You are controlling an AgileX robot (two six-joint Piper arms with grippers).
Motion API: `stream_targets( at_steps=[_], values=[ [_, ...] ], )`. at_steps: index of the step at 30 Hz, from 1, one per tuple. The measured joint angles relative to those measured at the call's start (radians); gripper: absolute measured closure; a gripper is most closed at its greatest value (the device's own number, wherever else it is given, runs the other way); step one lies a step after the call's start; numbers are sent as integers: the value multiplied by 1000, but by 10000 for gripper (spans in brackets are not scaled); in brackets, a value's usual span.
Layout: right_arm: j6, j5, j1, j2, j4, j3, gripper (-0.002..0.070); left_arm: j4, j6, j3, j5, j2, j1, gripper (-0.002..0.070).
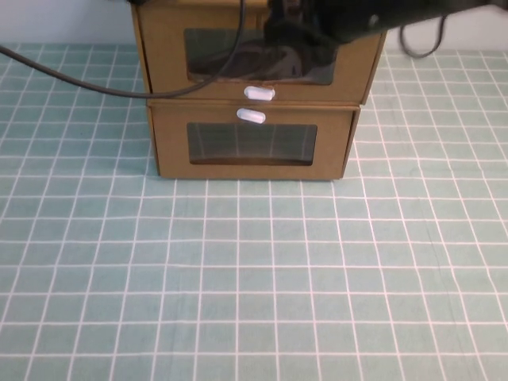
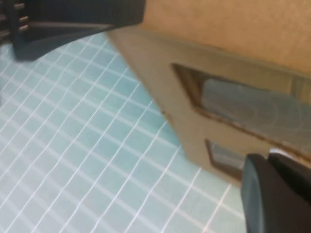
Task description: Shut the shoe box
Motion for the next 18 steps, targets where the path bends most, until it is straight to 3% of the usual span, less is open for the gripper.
stream_targets(
  at_steps=[5,10,18],
  values=[
    [72,140,0,-118,-103,-2,687,91,-41,0,57,-83,0,680],
    [138,223,0,-288,-188,83,687,99,-65,75,36,-197,0,680],
    [179,222,0,-742,-259,498,687,64,-59,561,-269,-576,0,680]
  ],
)
